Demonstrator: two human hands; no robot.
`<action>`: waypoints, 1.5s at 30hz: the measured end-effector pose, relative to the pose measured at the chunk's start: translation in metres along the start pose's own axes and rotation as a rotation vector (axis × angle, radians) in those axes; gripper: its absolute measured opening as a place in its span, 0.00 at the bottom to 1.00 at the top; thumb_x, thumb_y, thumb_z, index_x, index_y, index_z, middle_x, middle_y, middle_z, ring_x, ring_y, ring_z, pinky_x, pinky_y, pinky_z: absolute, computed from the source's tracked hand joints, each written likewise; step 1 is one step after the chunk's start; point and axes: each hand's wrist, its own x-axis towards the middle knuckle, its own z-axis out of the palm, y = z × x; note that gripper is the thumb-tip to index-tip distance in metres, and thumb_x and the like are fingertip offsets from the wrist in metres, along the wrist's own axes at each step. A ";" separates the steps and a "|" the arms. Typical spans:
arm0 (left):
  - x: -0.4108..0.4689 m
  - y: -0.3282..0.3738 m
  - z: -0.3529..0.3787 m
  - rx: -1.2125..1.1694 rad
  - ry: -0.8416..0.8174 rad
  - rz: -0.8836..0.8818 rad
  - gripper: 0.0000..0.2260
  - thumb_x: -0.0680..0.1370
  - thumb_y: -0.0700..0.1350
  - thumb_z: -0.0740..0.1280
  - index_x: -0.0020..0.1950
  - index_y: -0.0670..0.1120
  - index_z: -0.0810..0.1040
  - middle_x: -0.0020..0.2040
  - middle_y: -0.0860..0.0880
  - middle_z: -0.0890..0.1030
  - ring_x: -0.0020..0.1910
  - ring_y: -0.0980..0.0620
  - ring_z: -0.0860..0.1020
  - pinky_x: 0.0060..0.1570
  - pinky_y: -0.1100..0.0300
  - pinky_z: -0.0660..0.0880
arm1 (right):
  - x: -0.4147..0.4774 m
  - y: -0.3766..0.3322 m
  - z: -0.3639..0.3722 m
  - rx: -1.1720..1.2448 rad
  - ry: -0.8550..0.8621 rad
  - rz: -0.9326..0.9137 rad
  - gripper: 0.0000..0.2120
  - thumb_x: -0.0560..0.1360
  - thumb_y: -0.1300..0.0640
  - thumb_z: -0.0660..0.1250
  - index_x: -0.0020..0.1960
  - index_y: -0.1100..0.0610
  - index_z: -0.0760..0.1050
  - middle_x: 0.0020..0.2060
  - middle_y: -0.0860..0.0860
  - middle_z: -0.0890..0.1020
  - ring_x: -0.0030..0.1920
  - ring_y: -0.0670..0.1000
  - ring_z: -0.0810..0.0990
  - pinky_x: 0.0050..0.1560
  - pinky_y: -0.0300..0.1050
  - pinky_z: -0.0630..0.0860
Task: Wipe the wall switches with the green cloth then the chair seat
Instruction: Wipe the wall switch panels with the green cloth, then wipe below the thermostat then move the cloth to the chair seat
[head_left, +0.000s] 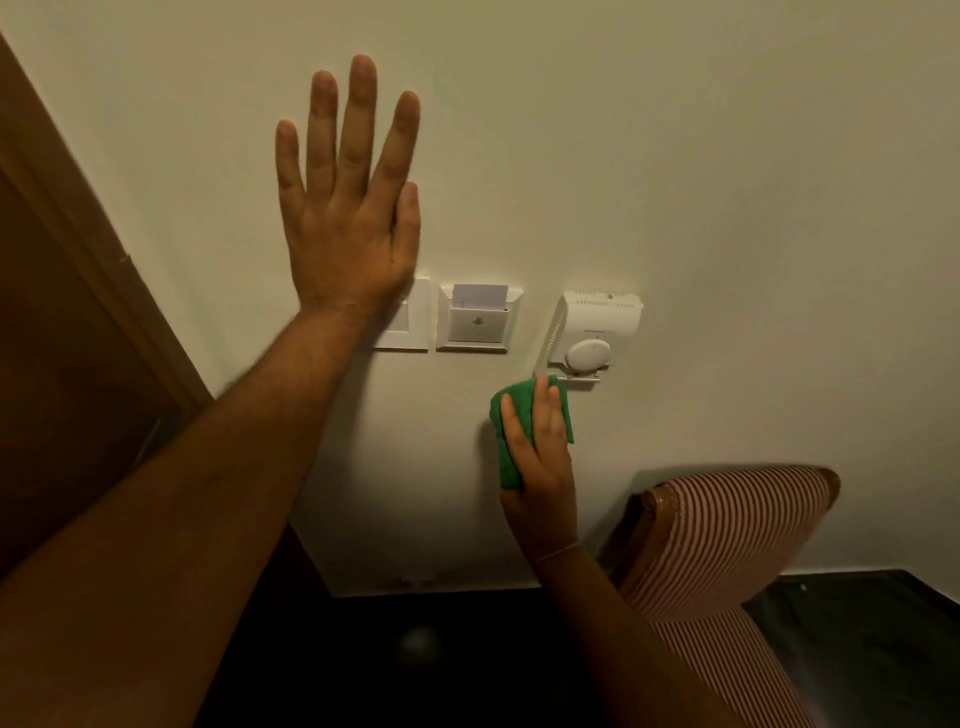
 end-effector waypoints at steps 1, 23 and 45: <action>0.000 0.001 -0.001 -0.013 -0.006 0.001 0.30 0.94 0.57 0.51 0.94 0.59 0.40 0.90 0.54 0.33 0.90 0.52 0.31 0.89 0.46 0.33 | -0.012 0.005 -0.011 -0.013 -0.028 0.010 0.25 0.82 0.68 0.64 0.79 0.61 0.70 0.82 0.65 0.59 0.85 0.64 0.56 0.84 0.57 0.56; -0.286 0.273 -0.085 -0.417 -0.742 0.117 0.31 0.90 0.55 0.58 0.93 0.50 0.59 0.93 0.44 0.58 0.93 0.47 0.49 0.90 0.47 0.43 | -0.183 0.184 -0.148 -0.165 -0.214 0.344 0.37 0.75 0.71 0.75 0.80 0.58 0.68 0.83 0.62 0.62 0.84 0.64 0.58 0.81 0.63 0.63; -0.578 0.428 -0.073 -0.434 -1.453 0.110 0.33 0.91 0.59 0.50 0.93 0.45 0.61 0.93 0.45 0.57 0.92 0.44 0.54 0.90 0.41 0.51 | -0.444 0.376 -0.101 -0.099 -1.006 0.719 0.43 0.78 0.63 0.69 0.87 0.52 0.51 0.86 0.57 0.44 0.86 0.60 0.43 0.85 0.57 0.51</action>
